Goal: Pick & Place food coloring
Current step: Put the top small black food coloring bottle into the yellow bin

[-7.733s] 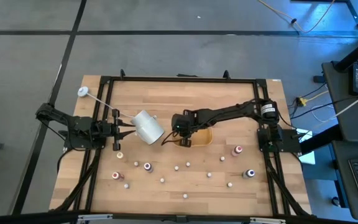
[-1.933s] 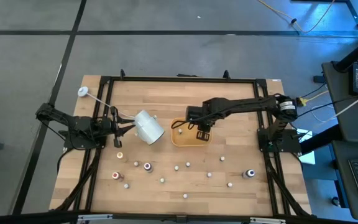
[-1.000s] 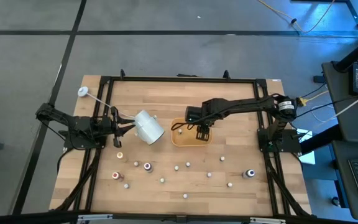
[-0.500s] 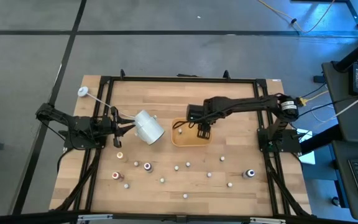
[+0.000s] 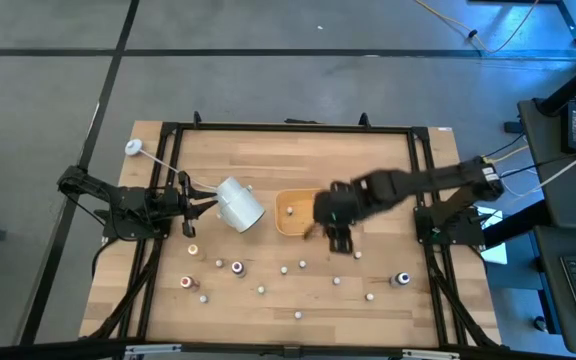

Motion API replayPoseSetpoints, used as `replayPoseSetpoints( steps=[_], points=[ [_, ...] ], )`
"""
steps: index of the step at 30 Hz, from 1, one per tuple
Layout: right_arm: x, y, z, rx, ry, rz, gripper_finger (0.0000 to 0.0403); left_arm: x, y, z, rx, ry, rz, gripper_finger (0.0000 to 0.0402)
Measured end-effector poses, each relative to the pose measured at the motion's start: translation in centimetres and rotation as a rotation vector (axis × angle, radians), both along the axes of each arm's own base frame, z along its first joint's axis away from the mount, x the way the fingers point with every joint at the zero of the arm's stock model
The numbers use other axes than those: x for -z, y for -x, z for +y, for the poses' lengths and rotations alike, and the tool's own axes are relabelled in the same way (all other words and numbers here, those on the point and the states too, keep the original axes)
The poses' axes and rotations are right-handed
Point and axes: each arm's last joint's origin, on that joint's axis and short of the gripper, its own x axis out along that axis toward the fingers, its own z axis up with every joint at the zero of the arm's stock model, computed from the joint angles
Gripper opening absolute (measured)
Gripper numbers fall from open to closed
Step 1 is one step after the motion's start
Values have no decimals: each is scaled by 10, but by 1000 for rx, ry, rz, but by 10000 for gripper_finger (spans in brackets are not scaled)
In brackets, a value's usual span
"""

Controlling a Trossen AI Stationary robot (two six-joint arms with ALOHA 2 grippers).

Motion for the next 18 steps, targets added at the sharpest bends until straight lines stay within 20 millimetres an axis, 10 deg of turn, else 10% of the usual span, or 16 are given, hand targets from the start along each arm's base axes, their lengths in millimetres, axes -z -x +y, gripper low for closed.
replayPoseSetpoints(
  steps=[10, 18],
  points=[
    [4, 50, 92, 36, 110, 42, 195, 0, 0, 0, 14, 61, -15, 88],
    [48, 77, 118, 160, 204, 78, 199, 0, 0, 0, 14, 66, -17, 88]
  ],
)
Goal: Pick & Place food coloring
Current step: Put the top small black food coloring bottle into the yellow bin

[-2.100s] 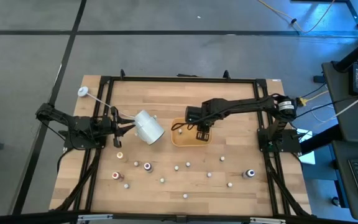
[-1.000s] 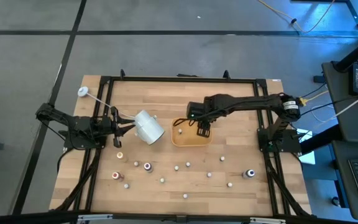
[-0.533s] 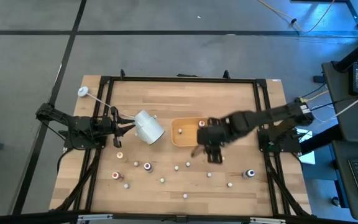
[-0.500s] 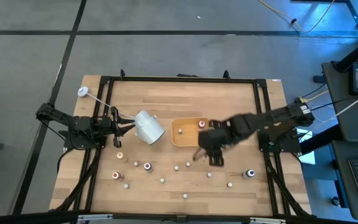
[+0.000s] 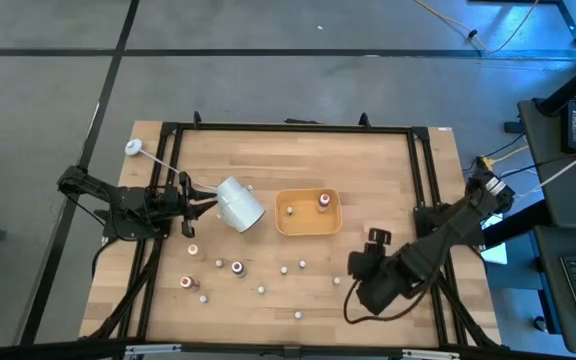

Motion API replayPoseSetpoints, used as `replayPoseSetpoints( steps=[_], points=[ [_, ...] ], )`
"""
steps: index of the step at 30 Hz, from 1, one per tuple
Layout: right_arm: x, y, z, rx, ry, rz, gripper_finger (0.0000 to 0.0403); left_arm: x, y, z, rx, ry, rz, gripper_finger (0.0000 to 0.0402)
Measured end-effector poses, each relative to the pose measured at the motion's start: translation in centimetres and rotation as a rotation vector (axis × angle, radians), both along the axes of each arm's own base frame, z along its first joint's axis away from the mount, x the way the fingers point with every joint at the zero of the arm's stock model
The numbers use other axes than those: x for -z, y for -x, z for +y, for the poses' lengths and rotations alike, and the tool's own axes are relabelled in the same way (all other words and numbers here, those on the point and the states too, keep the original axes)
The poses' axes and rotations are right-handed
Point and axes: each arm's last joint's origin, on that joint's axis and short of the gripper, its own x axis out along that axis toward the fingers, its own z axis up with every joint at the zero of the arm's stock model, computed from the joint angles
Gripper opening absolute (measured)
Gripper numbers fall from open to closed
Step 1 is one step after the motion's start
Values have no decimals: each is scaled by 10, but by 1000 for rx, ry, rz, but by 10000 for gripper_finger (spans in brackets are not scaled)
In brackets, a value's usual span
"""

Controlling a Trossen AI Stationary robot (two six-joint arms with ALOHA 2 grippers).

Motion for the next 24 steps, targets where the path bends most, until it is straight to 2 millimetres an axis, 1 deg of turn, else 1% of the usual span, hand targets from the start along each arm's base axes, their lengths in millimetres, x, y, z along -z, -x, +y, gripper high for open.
replayPoseSetpoints(
  steps=[7, 11, 14, 17, 24],
  points=[
    [54, 16, -12, 40, 117, 125, 218, 0, 0, 0, 0, 0, 0, 88],
    [77, 18, -21, 63, 101, 175, 222, 0, 0, 0, -1, 0, 0, 88],
    [90, 17, -25, 65, 55, 187, 228, 0, 0, 0, -2, 0, 0, 88],
    [100, 13, -29, 76, 33, 159, 238, 0, 0, 0, -8, 1, 0, 88],
    [114, 12, -42, 87, 98, 114, 251, 0, 0, 0, -9, 1, 0, 88]
  ],
)
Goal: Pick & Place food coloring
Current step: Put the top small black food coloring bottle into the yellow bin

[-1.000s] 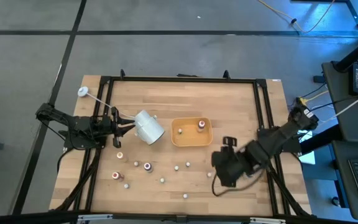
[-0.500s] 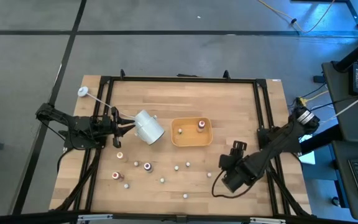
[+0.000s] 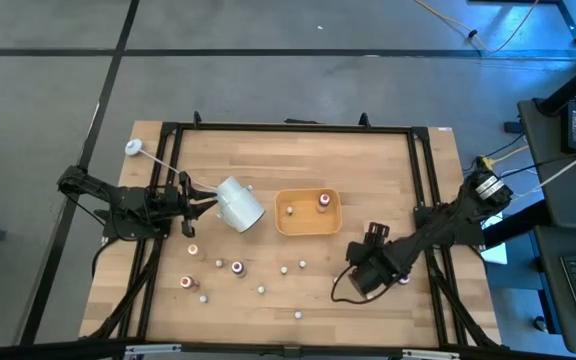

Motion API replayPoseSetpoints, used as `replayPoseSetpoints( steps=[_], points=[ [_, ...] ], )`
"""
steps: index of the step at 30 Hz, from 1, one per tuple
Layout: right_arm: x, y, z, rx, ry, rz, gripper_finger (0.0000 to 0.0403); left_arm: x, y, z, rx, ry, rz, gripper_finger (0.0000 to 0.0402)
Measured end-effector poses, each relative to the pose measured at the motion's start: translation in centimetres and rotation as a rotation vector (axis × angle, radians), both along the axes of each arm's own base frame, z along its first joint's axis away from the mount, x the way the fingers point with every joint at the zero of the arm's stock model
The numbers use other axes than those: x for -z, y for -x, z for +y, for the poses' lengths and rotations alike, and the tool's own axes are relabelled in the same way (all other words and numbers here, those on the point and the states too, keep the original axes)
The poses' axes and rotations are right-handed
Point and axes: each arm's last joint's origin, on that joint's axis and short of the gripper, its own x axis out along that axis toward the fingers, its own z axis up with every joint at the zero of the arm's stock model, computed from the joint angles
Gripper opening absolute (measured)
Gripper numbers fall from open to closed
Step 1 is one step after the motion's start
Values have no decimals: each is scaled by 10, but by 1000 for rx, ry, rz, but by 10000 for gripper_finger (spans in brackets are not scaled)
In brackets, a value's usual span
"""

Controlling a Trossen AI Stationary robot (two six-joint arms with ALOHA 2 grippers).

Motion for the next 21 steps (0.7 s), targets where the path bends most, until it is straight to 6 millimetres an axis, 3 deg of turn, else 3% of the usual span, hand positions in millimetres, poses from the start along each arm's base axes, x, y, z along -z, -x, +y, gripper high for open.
replayPoseSetpoints(
  steps=[10, 21],
  points=[
    [21, -6, -9, -12, -116, -37, 232, 0, 0, 0, 0, 0, 0, 88],
    [23, -6, -13, -40, -135, 3, 84, 0, 0, 0, 0, 0, 0, 88]
  ],
)
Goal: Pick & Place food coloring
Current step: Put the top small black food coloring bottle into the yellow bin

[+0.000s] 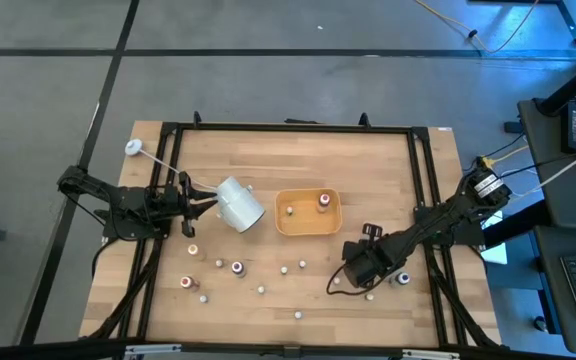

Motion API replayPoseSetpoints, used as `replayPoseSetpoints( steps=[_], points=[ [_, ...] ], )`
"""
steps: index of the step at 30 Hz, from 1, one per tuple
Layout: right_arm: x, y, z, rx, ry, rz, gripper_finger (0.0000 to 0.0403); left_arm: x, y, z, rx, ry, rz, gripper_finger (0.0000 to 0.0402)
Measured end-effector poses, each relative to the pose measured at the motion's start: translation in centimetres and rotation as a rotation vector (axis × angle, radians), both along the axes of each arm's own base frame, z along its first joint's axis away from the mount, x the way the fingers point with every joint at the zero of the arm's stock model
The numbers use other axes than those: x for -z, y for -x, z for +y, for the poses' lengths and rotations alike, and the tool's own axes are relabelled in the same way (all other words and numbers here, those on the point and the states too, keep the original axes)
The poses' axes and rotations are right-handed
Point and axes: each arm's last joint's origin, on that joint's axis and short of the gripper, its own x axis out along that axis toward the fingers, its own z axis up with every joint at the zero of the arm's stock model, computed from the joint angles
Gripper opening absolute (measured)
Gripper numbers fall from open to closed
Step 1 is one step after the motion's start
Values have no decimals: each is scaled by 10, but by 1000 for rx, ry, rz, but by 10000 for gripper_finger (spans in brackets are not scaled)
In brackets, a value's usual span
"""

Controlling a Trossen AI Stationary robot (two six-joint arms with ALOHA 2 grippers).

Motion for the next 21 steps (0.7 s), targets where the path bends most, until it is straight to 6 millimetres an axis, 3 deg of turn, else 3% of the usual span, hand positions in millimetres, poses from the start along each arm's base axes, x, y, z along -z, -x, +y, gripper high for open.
replayPoseSetpoints(
  steps=[4, 8, 15, 21],
  points=[
    [-5, -1, 1, -15, -5, 17, 70, 0, 0, 0, 0, 0, 0, 88],
    [-26, -10, 7, -31, -13, 19, 70, 0, 0, 0, 0, 0, 0, 88],
    [-98, -43, 4, -89, 51, -112, 77, 0, 0, 0, 0, 0, 0, 88],
    [-145, -76, -20, -217, 60, -268, 79, 0, 0, 0, 0, 0, 0, 88]
  ],
)
